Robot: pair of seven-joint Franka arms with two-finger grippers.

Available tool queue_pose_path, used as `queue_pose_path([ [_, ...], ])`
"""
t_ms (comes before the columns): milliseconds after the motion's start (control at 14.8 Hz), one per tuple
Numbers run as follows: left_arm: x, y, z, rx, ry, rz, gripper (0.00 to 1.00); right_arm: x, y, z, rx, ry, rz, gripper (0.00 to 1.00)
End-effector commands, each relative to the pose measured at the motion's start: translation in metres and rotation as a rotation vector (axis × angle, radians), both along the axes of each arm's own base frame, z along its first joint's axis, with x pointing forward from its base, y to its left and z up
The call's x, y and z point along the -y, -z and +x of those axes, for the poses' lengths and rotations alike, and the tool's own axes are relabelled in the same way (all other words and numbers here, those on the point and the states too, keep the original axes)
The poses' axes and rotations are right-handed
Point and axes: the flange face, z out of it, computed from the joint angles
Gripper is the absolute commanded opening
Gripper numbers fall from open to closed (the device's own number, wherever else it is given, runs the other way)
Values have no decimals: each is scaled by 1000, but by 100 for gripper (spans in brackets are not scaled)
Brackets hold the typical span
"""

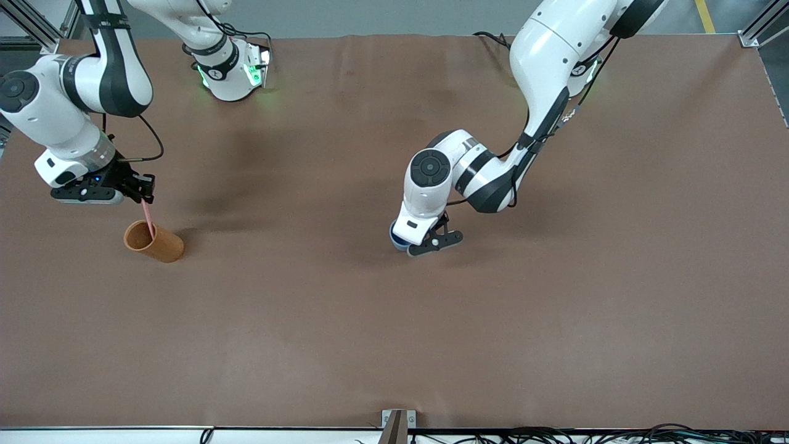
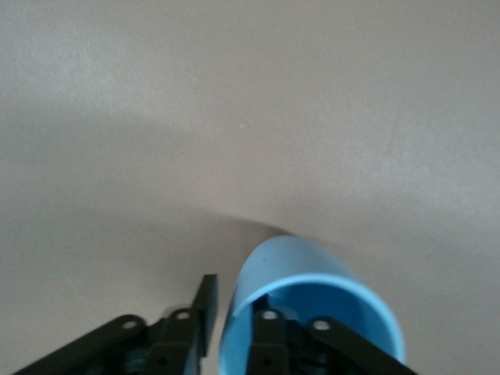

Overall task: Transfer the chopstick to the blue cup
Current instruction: 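Release the blue cup with the left gripper while the right gripper lifts the chopstick, then carry the pink chopstick over the blue cup with the right gripper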

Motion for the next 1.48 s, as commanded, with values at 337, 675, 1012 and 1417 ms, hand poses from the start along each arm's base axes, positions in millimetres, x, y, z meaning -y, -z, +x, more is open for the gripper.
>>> queue_pose_path([
  [337, -133, -222, 51, 121, -47, -31, 100, 2, -13, -3, 34, -2, -10, 5],
  [675, -261, -288, 68, 76, 112, -40, 100, 11, -86, 29, -6, 19, -14, 3],
  [1012, -359, -331, 65, 37, 356, 1, 100, 6, -209, 46, -138, 42, -2, 3],
  [1417, -364, -385, 26, 8, 422, 42, 100, -144, -277, 74, -130, 147, 48, 1],
])
